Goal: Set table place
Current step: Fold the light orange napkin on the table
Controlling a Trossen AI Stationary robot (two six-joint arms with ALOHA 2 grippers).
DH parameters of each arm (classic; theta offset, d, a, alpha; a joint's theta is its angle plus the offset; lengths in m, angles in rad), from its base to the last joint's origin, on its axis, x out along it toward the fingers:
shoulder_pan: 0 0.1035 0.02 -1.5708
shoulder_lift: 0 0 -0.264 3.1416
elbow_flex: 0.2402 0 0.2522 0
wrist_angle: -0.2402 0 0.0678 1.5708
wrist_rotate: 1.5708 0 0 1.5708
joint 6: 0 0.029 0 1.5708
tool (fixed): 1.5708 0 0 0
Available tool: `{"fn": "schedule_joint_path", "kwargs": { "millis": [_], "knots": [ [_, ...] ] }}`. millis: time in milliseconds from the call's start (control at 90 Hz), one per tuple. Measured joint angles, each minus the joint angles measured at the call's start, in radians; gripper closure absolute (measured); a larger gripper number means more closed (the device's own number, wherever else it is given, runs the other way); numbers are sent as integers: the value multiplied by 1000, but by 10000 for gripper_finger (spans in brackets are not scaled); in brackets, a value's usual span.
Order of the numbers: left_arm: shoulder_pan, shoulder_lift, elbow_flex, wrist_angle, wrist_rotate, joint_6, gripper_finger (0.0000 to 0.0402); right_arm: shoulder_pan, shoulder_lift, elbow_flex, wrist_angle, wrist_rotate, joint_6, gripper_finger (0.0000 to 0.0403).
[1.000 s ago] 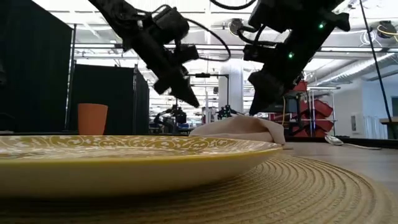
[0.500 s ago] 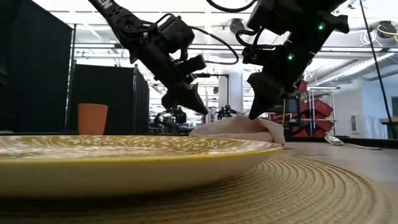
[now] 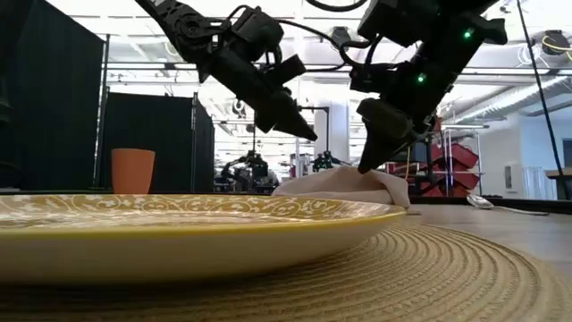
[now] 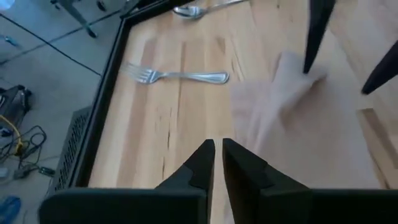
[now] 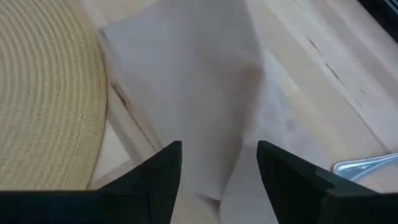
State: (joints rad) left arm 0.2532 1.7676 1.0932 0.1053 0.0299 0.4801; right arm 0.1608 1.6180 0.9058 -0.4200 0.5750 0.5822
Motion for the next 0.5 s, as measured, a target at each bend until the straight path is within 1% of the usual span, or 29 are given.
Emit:
{"fn": "schedule_joint_path", "kwargs": {
  "millis": [311,411,500],
  "knots": [
    [0,0,2,-14,-1,-2,278,1,0,0,-16,-1,0,209],
    [4,0,2,-16,-1,0,261,1,0,0,-16,-1,1,209],
    [13,13,3,-13,3,1,256,1,0,0,-16,-1,1,209]
  ]
}}
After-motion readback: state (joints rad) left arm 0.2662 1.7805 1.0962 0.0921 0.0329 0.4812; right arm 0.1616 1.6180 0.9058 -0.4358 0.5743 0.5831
